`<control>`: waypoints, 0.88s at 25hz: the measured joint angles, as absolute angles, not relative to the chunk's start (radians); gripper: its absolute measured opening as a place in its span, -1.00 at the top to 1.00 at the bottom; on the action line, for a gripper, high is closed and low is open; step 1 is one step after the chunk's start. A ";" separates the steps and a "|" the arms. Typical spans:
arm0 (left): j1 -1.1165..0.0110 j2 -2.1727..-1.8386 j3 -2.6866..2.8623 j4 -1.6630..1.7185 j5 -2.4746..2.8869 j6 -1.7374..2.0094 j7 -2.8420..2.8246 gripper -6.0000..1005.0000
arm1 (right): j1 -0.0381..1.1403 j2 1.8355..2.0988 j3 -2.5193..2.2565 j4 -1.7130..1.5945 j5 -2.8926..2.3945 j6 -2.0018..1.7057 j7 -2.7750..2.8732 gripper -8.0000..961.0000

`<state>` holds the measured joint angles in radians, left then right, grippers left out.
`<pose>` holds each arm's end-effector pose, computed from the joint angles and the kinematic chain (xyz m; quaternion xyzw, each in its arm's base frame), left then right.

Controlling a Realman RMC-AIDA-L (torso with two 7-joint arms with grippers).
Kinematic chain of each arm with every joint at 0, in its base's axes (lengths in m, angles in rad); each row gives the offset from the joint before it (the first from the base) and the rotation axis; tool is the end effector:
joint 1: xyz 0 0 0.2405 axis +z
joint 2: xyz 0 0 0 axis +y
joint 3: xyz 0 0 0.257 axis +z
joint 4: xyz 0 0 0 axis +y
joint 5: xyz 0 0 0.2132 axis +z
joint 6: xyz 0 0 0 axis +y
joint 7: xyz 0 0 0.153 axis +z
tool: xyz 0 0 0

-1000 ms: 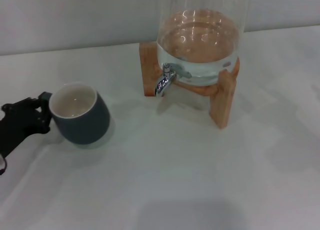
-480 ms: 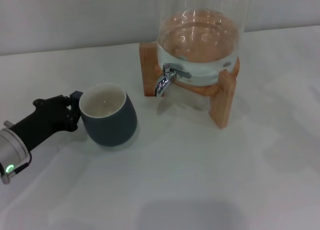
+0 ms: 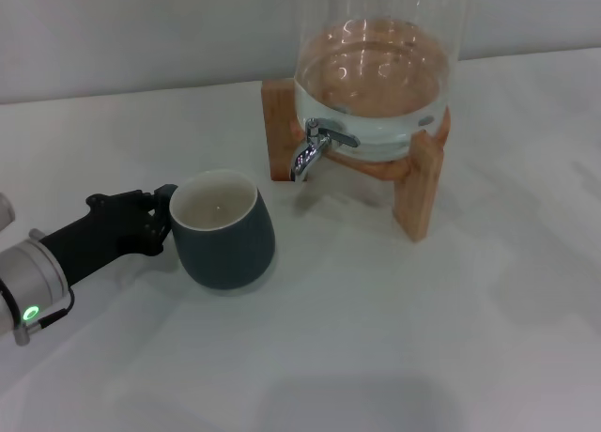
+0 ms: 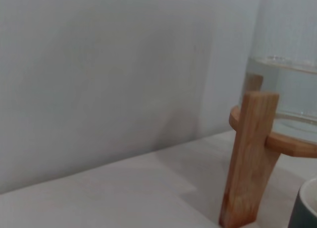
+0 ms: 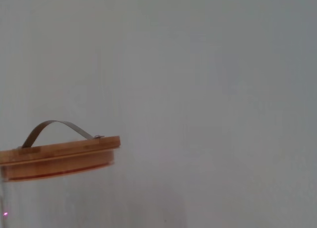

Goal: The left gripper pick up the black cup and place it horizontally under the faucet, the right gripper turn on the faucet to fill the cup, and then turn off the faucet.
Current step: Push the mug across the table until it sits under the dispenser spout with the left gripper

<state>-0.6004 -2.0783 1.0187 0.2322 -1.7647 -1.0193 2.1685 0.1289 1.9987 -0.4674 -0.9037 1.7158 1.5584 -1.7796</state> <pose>-0.2806 0.3683 -0.0733 -0.8926 -0.2542 -0.2330 0.2903 0.3474 0.2643 0.1721 -0.7689 0.2222 0.3713 0.4707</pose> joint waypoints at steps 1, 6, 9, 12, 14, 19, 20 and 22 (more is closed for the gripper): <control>-0.604 -2.079 1.019 0.238 -1.747 -1.016 2.153 0.77 | 0.129 1.999 -0.467 -0.904 1.716 1.561 -1.780 -0.32; -0.628 -2.083 1.025 0.253 -1.695 -1.008 2.110 0.77 | 0.130 2.000 -0.466 -0.902 1.718 1.571 -1.779 -0.32; -0.638 -2.084 1.051 0.263 -1.686 -0.988 2.097 0.77 | 0.130 2.000 -0.466 -0.899 1.718 1.573 -1.779 -0.32; -0.647 -2.085 1.093 0.269 -1.685 -0.958 2.076 0.77 | 0.128 2.000 -0.466 -0.896 1.718 1.573 -1.780 -0.32; -0.656 -2.085 1.130 0.273 -1.684 -0.933 2.056 0.77 | 0.127 2.000 -0.466 -0.895 1.718 1.573 -1.781 -0.32; -0.653 -2.086 1.203 0.315 -1.685 -0.894 2.019 0.76 | 0.126 2.000 -0.466 -0.895 1.718 1.573 -1.782 -0.32; -0.650 -2.086 1.209 0.323 -1.685 -0.891 2.016 0.76 | 0.125 2.000 -0.465 -0.894 1.718 1.573 -1.783 -0.32; -0.646 -2.086 1.215 0.338 -1.686 -0.886 2.015 0.76 | 0.125 2.000 -0.465 -0.894 1.718 1.572 -1.783 -0.32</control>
<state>-0.6464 -2.0864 1.2150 0.3376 -1.6863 -0.8858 2.0146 0.1248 2.0003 -0.4649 -0.8943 1.7181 1.5724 -1.7833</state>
